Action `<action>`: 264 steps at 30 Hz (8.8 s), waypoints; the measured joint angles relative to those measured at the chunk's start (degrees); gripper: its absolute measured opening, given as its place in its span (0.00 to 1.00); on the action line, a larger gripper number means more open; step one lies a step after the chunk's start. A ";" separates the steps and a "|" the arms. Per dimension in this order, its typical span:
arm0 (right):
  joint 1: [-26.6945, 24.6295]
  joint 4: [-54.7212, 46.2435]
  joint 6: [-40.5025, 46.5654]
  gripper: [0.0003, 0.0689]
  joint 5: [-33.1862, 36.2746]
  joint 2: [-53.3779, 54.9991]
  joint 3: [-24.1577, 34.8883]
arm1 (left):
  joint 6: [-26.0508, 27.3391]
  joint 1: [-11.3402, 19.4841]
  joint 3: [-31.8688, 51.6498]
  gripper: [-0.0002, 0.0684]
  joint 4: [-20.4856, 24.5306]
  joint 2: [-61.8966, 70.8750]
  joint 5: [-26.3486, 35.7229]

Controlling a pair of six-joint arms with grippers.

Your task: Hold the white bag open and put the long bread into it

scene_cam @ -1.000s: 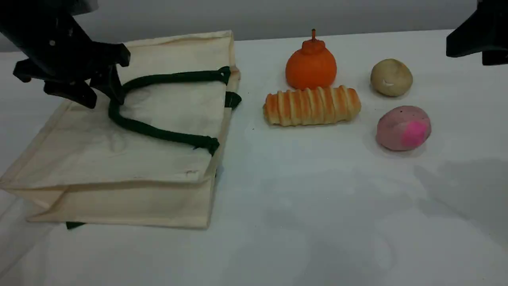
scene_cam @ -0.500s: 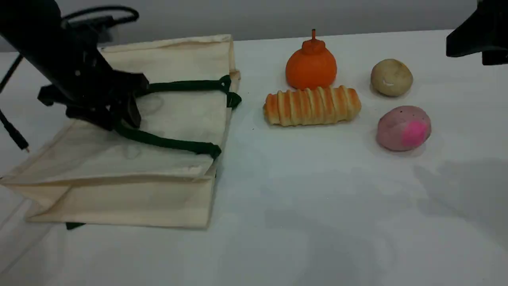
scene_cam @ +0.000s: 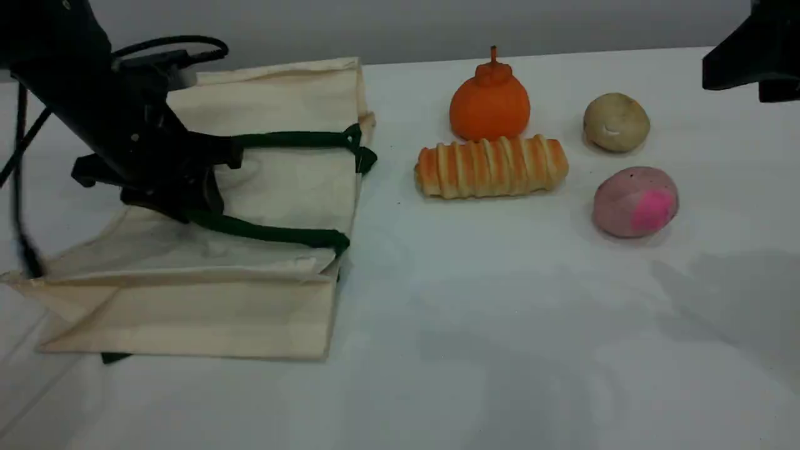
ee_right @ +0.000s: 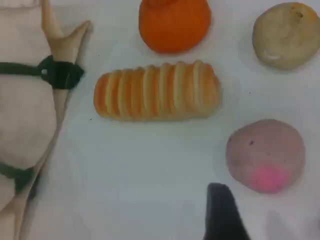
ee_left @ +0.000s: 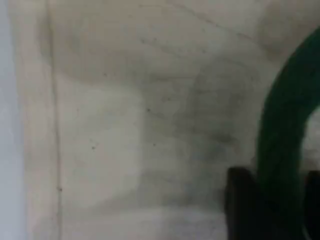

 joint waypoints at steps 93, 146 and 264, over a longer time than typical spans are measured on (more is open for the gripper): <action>16.09 2.85 -8.93 0.54 -11.71 44.77 -36.60 | 3.36 -6.26 -18.73 0.11 -1.17 -29.77 34.27; 21.85 6.60 -8.83 0.12 -15.15 36.67 -30.12 | 5.51 -6.26 -18.75 0.11 -2.38 -29.72 33.03; 40.00 6.83 -8.88 0.73 -14.74 21.22 -25.55 | 10.42 -7.36 -30.52 0.11 -8.16 -27.26 45.52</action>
